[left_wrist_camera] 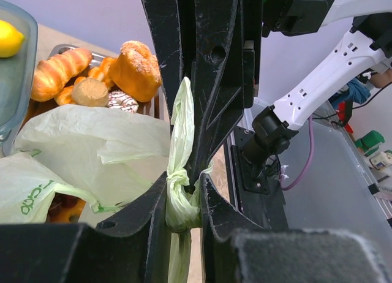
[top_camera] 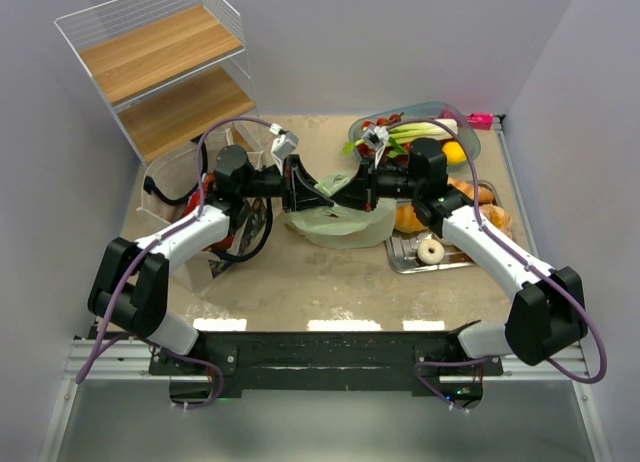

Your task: Place the mixed food into the grocery bags and tie them

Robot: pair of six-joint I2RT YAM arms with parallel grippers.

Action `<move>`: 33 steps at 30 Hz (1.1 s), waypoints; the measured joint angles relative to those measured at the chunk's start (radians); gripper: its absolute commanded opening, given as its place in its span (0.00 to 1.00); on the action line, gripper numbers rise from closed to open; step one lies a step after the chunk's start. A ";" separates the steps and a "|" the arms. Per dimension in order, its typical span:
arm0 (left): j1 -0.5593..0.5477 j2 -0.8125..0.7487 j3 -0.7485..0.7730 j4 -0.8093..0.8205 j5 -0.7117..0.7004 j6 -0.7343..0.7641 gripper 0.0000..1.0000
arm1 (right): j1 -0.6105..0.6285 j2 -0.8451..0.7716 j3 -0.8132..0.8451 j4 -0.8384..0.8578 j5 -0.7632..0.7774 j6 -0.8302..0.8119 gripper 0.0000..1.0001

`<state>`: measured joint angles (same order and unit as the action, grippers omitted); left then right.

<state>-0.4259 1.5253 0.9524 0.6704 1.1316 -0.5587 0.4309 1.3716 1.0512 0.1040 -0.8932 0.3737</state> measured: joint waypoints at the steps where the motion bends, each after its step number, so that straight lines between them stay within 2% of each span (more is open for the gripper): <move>1: 0.000 0.000 -0.001 0.000 0.000 0.000 0.21 | 0.000 0.000 0.000 0.000 -0.002 0.001 0.05; 3: 0.000 0.000 -0.001 0.000 0.003 0.000 0.25 | 0.000 0.000 0.000 0.000 -0.006 0.003 0.06; 6: 0.000 0.000 -0.001 0.002 0.007 0.001 0.37 | 0.000 0.000 0.000 0.000 -0.009 0.008 0.06; 9: -0.001 -0.003 -0.001 -0.006 0.018 0.005 0.44 | -0.002 0.000 0.002 0.001 -0.006 0.016 0.06; 13: -0.001 -0.008 -0.001 -0.027 0.033 0.027 0.45 | -0.006 0.000 0.006 0.002 -0.002 0.025 0.07; 20: -0.001 -0.011 -0.001 -0.051 0.026 0.047 0.32 | -0.006 0.000 0.010 0.001 0.004 0.030 0.07; 21: -0.001 -0.011 -0.001 -0.052 0.021 0.047 0.24 | -0.006 0.000 0.010 0.001 0.004 0.030 0.07; 23: -0.001 -0.011 -0.001 -0.051 0.005 0.047 0.17 | -0.006 0.000 0.010 0.002 0.000 0.033 0.07; 24: 0.000 -0.009 -0.001 -0.051 0.001 0.043 0.09 | -0.006 -0.001 0.011 0.002 0.002 0.033 0.08; 26: 0.000 -0.007 -0.001 -0.052 -0.015 0.045 0.01 | -0.007 -0.005 0.011 0.003 0.002 0.035 0.10; 31: -0.001 -0.004 -0.002 -0.037 -0.035 0.041 0.00 | -0.008 -0.013 0.012 0.002 0.013 0.038 0.15; 32: -0.001 -0.004 -0.002 -0.037 -0.036 0.042 0.00 | -0.008 -0.013 0.013 0.002 0.014 0.039 0.18; 33: -0.002 -0.004 -0.002 -0.037 -0.038 0.042 0.00 | -0.008 -0.013 0.013 0.002 0.014 0.041 0.25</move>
<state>-0.4274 1.5215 0.9508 0.6331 1.0939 -0.5171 0.4225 1.3582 1.0637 0.1055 -0.8795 0.4145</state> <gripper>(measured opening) 0.022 0.137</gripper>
